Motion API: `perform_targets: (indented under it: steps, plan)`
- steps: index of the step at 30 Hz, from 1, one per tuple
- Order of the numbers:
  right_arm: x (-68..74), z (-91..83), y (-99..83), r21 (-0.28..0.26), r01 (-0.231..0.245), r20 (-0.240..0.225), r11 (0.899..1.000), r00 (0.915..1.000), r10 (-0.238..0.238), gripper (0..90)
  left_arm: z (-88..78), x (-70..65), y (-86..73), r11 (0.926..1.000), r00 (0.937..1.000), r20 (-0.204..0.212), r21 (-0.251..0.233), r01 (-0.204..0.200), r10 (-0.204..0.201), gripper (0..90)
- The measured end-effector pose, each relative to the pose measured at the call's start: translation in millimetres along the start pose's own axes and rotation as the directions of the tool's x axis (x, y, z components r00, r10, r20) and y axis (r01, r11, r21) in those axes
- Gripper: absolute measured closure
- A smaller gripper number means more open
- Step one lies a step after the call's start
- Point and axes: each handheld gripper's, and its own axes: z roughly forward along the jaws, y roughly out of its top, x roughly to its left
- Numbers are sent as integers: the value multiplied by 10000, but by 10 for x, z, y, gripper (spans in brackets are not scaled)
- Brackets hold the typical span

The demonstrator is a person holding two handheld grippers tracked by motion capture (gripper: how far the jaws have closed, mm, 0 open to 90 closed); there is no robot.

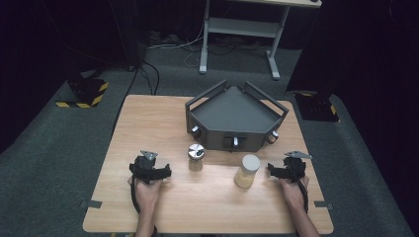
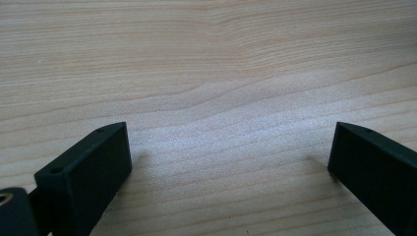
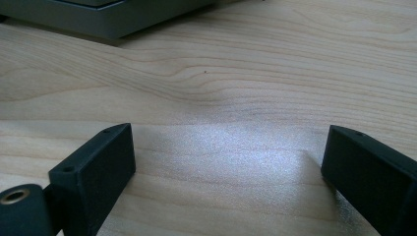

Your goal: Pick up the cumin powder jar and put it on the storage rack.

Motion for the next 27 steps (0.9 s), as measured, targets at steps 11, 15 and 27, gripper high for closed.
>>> perform_targets:
  steps: [11,15,27]
  plan:
    - [-1,0,0,0,6,-2,10000,10000,-6,53,2,-4,5,10000,10000,-12,20,14,-14,23]
    - [-1,0,0,-4,11,-1,10000,10000,-11,54,5,0,12,10000,10000,42,60,-26,26,11]
    - [-1,0,1,-2,6,-2,10000,10000,-6,54,-34,247,-101,9984,9910,1325,-495,262,-194,4]
